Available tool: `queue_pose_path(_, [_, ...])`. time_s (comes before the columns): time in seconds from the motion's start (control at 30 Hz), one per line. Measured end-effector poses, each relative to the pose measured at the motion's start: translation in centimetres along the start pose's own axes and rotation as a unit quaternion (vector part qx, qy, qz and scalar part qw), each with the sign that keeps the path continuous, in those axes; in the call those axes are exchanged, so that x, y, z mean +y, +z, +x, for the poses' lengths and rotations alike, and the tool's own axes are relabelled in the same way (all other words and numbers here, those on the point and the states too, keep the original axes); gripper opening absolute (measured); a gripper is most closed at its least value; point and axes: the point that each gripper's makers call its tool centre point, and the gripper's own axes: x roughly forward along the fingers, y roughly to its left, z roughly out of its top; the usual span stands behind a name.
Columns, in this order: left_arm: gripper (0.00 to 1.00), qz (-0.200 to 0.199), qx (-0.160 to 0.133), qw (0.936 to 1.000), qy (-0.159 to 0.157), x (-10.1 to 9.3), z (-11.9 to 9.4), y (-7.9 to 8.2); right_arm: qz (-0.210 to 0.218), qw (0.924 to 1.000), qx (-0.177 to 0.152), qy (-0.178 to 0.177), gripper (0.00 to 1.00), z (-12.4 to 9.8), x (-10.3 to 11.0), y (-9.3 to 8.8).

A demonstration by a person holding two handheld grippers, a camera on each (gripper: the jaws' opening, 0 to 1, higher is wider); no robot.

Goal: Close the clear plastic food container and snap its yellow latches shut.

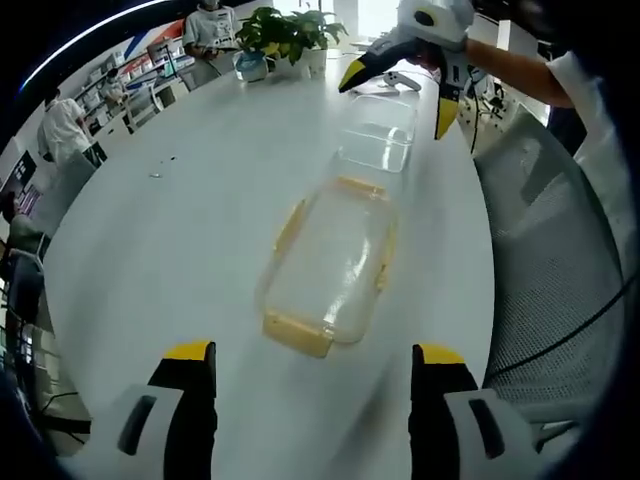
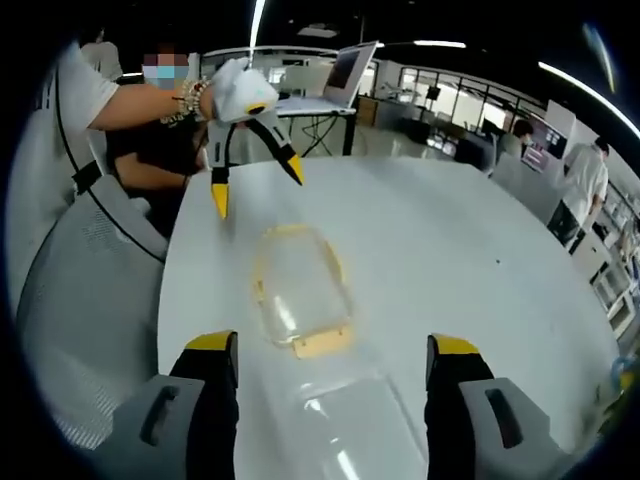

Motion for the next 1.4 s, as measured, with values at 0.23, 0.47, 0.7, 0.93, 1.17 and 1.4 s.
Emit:
queue_pose_path(0.23, [0.76, 0.011, 0.011, 0.9998, -0.016, 0.2, 0.6, 0.1, -0.033, 0.9989, 0.022, 0.026, 0.71, 1.2, 0.0, 0.2])
queue_pose_path(0.47, [0.72, 0.033, 0.025, 0.9981, -0.046, -0.3, 1.6, -0.1, -0.053, 0.9965, 0.044, 0.047, 0.71, 2.5, 0.1, 0.0])
queue_pose_path(0.7, [0.70, 0.063, 0.029, 0.9953, -0.067, -0.2, 2.3, 0.2, -0.065, 0.9936, 0.065, 0.067, 0.69, 3.9, 0.4, -0.7])
queue_pose_path(0.93, [0.64, 0.085, 0.038, 0.9930, -0.074, 0.3, 3.3, 0.2, -0.071, 0.9912, 0.077, 0.081, 0.66, 4.9, 0.5, -1.0])
queue_pose_path(1.17, [0.59, 0.103, 0.046, 0.9906, -0.078, 0.7, 4.0, 0.0, -0.075, 0.9892, 0.089, 0.088, 0.64, 5.8, 0.4, -1.6])
queue_pose_path(1.4, [0.55, 0.120, 0.051, 0.9878, -0.085, 0.9, 4.7, -0.2, -0.082, 0.9869, 0.104, 0.093, 0.61, 6.6, 0.3, -2.4])
